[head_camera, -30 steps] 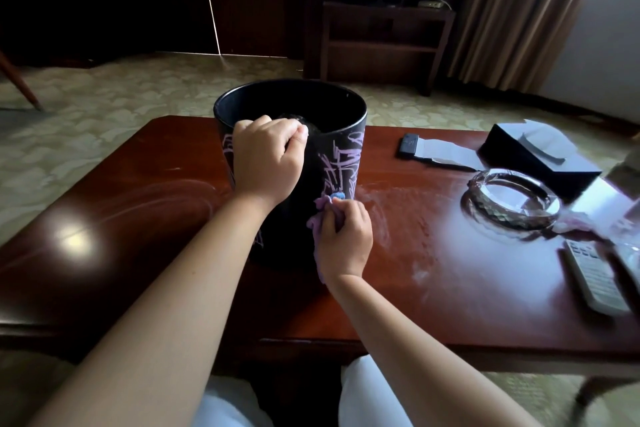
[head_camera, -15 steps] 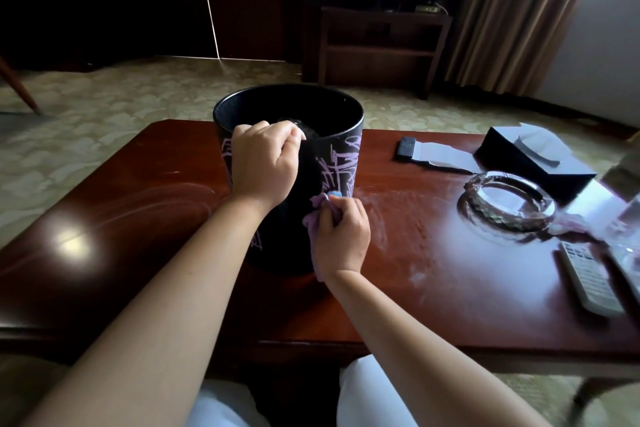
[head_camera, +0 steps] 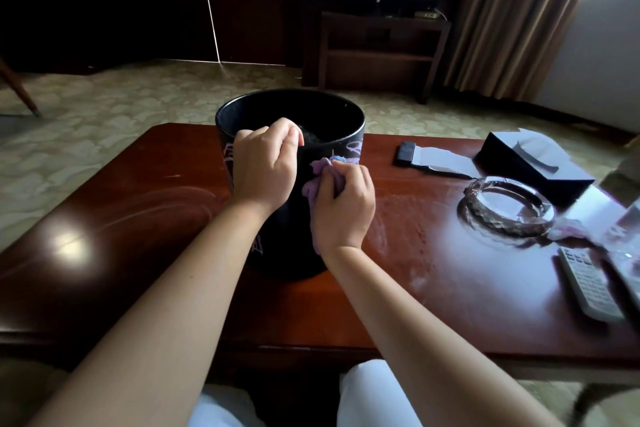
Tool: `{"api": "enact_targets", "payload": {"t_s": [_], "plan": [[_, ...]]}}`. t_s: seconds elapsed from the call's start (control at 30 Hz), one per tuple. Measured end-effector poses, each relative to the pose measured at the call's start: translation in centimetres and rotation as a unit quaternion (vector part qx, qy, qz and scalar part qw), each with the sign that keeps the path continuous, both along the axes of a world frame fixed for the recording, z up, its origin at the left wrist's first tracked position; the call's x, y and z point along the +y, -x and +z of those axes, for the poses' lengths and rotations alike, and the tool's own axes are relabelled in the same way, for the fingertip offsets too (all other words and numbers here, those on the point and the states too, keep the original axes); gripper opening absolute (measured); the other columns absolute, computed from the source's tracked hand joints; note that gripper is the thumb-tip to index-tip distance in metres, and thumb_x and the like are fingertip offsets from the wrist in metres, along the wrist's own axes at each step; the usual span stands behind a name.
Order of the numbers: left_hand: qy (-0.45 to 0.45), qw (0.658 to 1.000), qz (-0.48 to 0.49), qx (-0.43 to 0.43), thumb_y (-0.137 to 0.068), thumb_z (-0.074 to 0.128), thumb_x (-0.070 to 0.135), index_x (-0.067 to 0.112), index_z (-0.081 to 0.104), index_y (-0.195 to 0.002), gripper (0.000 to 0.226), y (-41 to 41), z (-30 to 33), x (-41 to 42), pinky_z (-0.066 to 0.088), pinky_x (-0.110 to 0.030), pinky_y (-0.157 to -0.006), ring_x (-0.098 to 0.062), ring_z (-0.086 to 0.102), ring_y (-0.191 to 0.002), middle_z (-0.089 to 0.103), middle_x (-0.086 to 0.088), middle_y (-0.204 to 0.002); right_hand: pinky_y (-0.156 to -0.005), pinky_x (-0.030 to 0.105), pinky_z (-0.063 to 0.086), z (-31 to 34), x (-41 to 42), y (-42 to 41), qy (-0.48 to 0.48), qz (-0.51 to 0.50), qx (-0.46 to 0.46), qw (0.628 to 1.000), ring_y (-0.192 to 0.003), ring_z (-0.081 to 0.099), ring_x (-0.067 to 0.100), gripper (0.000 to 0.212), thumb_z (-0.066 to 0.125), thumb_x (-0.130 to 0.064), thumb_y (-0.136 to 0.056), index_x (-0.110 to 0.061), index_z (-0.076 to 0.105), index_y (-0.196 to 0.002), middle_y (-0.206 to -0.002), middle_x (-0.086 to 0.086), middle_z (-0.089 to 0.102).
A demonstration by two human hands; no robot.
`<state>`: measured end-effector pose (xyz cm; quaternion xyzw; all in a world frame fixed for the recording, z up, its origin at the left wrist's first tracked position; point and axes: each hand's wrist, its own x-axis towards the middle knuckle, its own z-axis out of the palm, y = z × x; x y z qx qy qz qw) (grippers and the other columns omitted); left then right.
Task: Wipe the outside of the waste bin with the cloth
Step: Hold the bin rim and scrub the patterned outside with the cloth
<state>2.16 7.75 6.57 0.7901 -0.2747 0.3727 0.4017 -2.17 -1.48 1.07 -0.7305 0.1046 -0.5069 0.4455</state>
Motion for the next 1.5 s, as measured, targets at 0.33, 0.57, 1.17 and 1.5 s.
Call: {"api": "enact_targets", "payload": {"t_s": [0.33, 0.57, 1.17, 1.5], "plan": [[0.018, 1.0, -0.003, 0.017, -0.091, 0.04, 0.02, 0.008, 0.059, -0.067, 0.032, 0.1, 0.2, 0.0, 0.041, -0.04, -0.068, -0.022, 0.049, -0.055, 0.041, 0.014, -0.05, -0.071, 0.028, 0.043, 0.1, 0.5, 0.4, 0.045, 0.022, -0.019, 0.999, -0.077, 0.059, 0.023, 0.021, 0.05, -0.019, -0.085, -0.005, 0.064, -0.079, -0.081, 0.008, 0.064], [0.02, 1.0, -0.003, 0.01, -0.09, 0.041, 0.02, 0.007, 0.06, -0.066, 0.033, 0.2, 0.3, 0.0, 0.039, -0.039, -0.066, -0.022, 0.045, -0.052, 0.033, 0.016, -0.046, -0.067, 0.027, 0.039, -1.5, 0.7, 1.2, 0.092, 0.025, 0.011, 0.995, -0.073, 0.059, 0.026, 0.02, 0.049, -0.018, -0.085, -0.005, 0.061, -0.075, -0.077, 0.008, 0.061], [0.006, 1.0, 0.021, 0.006, -0.09, 0.045, 0.028, 0.007, 0.054, -0.063, 0.035, -0.1, 0.0, -0.1, 0.035, -0.033, -0.067, -0.026, 0.052, -0.055, 0.048, 0.005, -0.052, -0.072, 0.025, 0.043, 1.0, -0.4, 0.1, 0.018, 0.0, -0.014, 1.0, -0.079, 0.059, 0.022, 0.011, 0.057, -0.01, -0.085, -0.005, 0.064, -0.08, -0.082, 0.007, 0.064], [-0.002, 0.999, 0.038, 0.003, -0.086, 0.039, 0.039, 0.02, 0.039, -0.062, 0.03, -0.3, -0.2, -0.4, 0.03, -0.03, -0.069, -0.017, 0.04, -0.054, 0.035, 0.015, -0.049, -0.074, 0.025, 0.043, 1.5, -1.0, 0.2, 0.013, 0.015, -0.013, 1.0, -0.082, 0.06, 0.022, 0.01, 0.057, -0.01, -0.085, -0.005, 0.064, -0.08, -0.085, 0.008, 0.065]]}}
